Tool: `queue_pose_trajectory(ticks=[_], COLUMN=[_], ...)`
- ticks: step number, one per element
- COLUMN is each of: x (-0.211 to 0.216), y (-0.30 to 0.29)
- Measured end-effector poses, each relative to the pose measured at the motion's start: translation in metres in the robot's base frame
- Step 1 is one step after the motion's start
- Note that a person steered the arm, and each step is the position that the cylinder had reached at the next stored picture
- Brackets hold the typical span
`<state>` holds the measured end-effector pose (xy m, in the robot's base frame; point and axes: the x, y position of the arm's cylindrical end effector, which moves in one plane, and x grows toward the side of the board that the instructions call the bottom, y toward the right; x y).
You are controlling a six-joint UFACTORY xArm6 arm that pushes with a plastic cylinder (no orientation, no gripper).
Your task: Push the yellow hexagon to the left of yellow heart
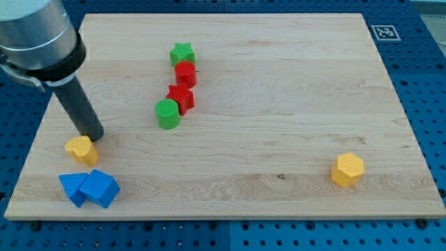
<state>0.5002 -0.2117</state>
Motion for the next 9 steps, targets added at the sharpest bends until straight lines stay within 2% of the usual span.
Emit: queue_pose_trajectory(ticks=[1,3,4,5,7,9], x=[0.000,0.046,0.041,0.045,0.050,0.017], y=[-0.010,-0.007,0.016,0.073,0.237,0.430])
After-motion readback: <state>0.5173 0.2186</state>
